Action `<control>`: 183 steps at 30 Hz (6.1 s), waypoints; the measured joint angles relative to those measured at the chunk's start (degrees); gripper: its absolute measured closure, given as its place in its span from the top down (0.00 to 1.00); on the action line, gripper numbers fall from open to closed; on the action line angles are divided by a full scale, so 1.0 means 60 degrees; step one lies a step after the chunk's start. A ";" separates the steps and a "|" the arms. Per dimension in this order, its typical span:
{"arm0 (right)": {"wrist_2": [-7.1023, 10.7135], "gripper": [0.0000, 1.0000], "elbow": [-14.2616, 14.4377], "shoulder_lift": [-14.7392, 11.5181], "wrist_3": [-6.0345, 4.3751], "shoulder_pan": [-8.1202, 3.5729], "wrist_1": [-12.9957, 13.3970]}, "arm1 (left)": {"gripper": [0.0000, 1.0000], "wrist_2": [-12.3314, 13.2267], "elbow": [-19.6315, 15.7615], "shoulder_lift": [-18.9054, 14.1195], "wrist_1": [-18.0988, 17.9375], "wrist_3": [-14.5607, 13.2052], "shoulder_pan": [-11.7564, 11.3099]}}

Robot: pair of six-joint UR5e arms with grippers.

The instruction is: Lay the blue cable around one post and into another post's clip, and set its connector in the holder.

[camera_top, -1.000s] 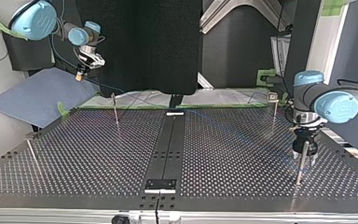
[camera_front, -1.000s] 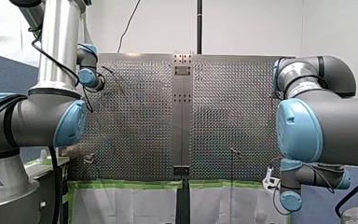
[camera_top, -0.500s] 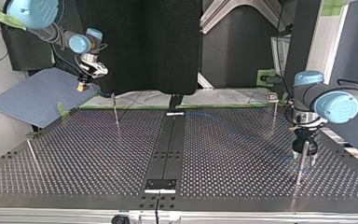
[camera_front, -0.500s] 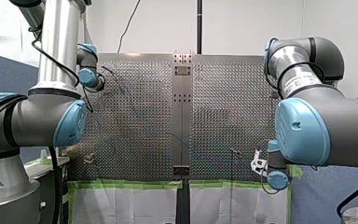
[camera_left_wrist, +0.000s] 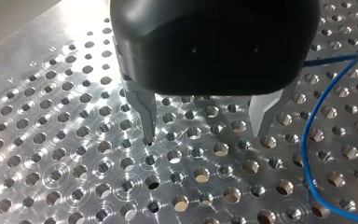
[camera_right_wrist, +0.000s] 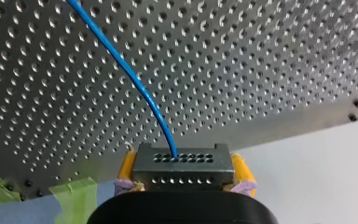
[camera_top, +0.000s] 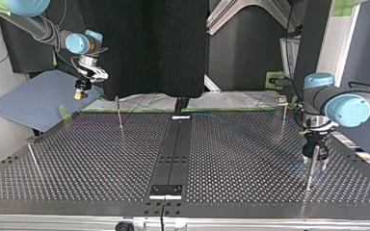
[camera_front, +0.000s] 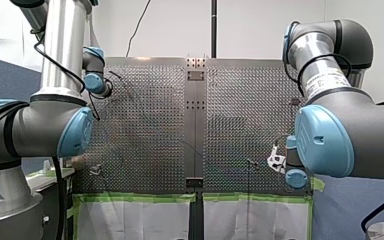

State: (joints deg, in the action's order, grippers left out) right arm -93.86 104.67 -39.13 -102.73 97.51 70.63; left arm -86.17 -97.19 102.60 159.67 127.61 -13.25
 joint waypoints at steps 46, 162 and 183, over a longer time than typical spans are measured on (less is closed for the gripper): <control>0.2196 0.25 0.0024 0.0067 0.0325 -0.0082 -0.0968 | 1.00 -0.0714 -0.0001 -0.0001 0.0179 0.2158 0.0228; 0.2235 0.25 -0.0126 0.0063 0.0303 -0.0017 -0.1020 | 1.00 -0.0011 -0.2629 -0.1211 -0.1759 0.5329 -0.0286; 0.2229 0.25 -0.0149 0.0061 0.0315 0.0031 -0.1088 | 1.00 -0.0076 -0.3507 -0.2789 -0.1127 0.4026 -0.0700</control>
State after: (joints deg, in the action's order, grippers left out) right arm -80.48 103.78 -38.76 -100.84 97.70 64.10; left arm -86.62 -118.23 85.86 152.91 151.77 -17.45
